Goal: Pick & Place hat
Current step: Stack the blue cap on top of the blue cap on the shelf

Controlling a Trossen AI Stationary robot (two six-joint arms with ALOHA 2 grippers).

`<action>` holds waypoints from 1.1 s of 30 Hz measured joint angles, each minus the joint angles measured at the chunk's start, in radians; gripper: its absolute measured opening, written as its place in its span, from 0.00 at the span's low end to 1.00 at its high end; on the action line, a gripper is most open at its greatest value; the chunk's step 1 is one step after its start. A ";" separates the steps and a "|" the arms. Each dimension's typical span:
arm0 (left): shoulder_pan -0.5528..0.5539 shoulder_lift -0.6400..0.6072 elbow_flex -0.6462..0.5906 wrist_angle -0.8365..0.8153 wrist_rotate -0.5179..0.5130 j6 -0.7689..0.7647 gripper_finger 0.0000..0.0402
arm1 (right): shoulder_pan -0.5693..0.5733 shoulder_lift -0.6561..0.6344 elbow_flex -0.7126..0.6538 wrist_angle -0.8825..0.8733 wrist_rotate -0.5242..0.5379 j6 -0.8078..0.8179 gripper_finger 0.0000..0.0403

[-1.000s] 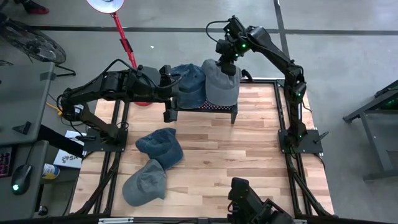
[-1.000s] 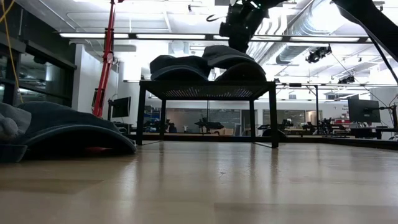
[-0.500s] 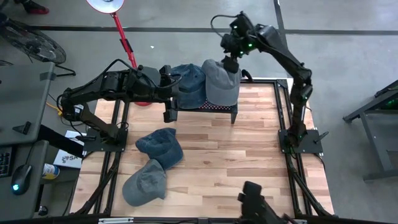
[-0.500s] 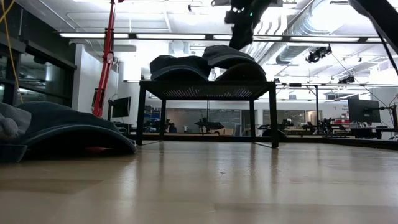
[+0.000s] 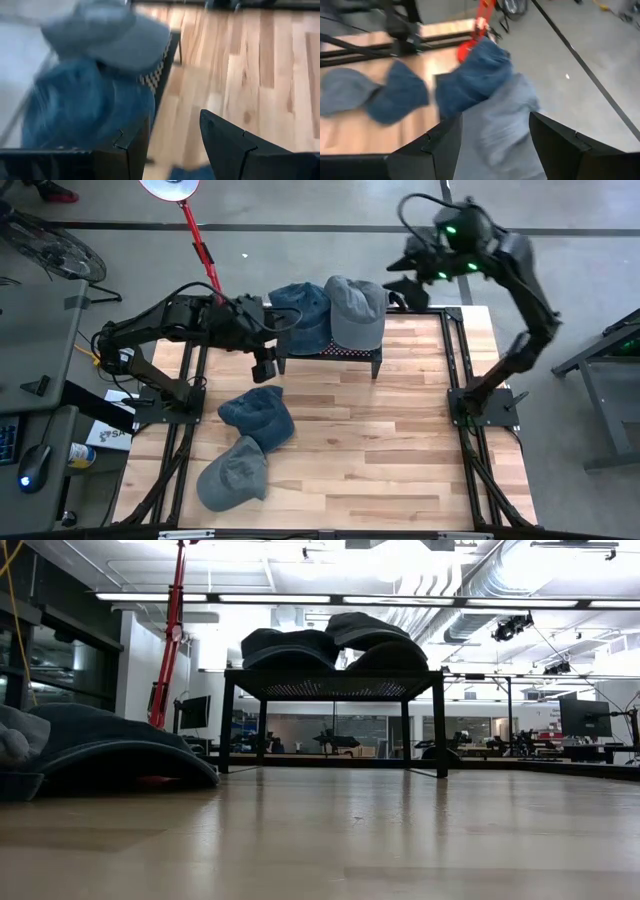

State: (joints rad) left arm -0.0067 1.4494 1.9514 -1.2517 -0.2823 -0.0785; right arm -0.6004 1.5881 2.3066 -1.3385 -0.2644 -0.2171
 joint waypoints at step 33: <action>-0.105 -0.001 -0.809 -0.059 0.144 -0.878 0.42 | 0.405 -0.161 0.000 -0.195 0.097 0.076 0.56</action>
State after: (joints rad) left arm -0.1112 1.4483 1.1427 -1.3112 -0.1380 -0.9567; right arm -0.1959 1.4269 2.3070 -1.5333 -0.1669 -0.1408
